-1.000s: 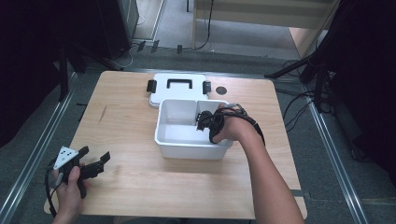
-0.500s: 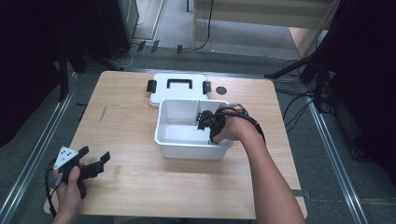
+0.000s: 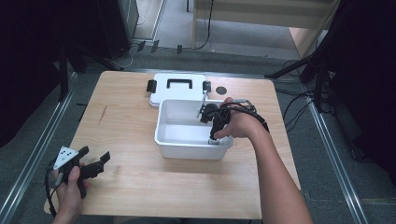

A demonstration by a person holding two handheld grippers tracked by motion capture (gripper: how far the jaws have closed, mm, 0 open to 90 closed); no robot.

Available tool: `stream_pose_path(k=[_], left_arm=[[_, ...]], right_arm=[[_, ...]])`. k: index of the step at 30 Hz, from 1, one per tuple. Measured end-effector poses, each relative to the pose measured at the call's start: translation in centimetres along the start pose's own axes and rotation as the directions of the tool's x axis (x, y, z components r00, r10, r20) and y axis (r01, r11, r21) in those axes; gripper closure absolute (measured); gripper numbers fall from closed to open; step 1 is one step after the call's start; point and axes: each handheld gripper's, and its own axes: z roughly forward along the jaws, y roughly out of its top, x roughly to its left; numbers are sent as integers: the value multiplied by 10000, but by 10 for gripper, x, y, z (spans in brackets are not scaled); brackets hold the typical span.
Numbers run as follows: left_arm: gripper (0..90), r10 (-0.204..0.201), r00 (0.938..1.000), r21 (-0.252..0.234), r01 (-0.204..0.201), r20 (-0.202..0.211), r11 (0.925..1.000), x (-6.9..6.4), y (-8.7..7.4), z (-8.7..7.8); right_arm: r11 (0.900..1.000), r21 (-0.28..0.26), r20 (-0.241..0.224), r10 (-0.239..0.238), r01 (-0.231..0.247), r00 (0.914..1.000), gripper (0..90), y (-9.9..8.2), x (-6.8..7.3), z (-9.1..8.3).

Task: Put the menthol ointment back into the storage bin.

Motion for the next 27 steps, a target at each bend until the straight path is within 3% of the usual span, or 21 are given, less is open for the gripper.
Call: stream_pose_path(k=[7, 13, 27], left_arm=[[91, 1, 10000, -20, -1, 5, 10000, 0, 0, 0], [91, -20, 10000, -36, 20, 11, 10000, 0, 0, 0], [91, -6, 10000, -24, 6, -11, 10000, 0, 0, 0]], right_arm=[[9971, -527, -214, 533, -544, 9983, 379, -8, -3, -23], [9871, -1071, -515, 1137, -1187, 9922, 328, -21, -7, -40], [9576, -1566, -310, 2400, -2419, 9703, 247, -65, -15, -65]])
